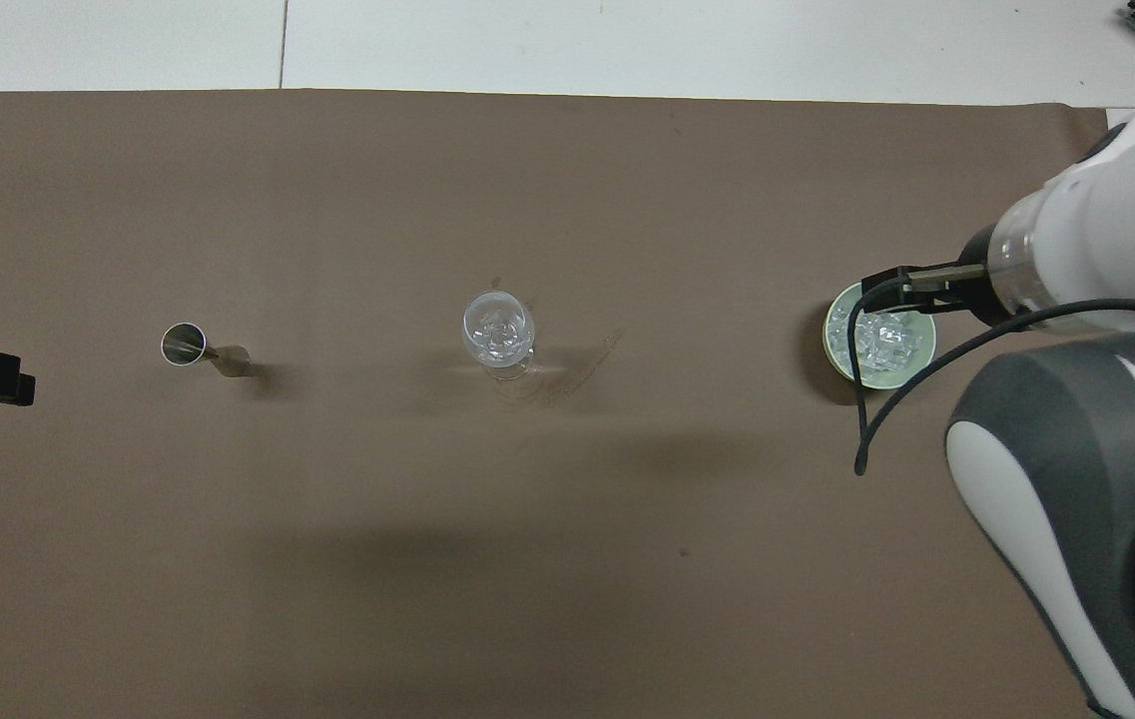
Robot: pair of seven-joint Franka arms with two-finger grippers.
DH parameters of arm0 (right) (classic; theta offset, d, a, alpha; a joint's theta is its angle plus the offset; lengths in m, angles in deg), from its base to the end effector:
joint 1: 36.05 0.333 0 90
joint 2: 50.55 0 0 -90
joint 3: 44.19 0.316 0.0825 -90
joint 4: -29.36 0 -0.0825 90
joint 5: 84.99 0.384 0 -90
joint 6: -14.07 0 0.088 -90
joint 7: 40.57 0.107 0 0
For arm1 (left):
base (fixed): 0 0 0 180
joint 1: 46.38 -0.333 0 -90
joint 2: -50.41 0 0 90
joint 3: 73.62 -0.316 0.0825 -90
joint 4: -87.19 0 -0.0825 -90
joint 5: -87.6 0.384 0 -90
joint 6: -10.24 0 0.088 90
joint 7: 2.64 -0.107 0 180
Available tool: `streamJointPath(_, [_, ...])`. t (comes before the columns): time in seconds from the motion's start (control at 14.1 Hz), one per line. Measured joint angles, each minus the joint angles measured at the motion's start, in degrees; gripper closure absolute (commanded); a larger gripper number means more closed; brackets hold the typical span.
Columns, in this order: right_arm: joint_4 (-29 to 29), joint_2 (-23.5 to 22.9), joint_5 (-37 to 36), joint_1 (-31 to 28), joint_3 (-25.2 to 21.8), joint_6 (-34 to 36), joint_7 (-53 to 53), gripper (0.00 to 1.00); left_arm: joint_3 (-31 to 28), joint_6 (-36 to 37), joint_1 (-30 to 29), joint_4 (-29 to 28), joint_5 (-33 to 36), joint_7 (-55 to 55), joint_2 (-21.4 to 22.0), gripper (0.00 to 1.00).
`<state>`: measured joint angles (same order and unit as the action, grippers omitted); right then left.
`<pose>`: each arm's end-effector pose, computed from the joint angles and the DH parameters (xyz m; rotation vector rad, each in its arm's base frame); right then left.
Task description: Pour wine and add ice with both arms
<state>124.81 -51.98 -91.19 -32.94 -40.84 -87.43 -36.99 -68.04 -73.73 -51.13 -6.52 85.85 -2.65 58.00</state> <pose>0.5753 0.0553 0.5837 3.0389 0.1026 0.1363 0.5015 -0.0145 0.6549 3.1236 -0.0253 -0.0598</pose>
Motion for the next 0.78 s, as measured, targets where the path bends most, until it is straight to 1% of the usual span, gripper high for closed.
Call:
streamJointPath(0.28, [-0.01,0.01,2.47,0.62,-1.92,-0.4,-2.08,0.0,0.0,0.0,0.0,0.0,0.0,0.0,0.0,0.0])
streamJointPath(0.78, [-1.0,0.1,2.65,1.88,-2.06,-0.98,-2.16,0.0,0.0,0.0,0.0,0.0,0.0,0.0,0.0,0.0])
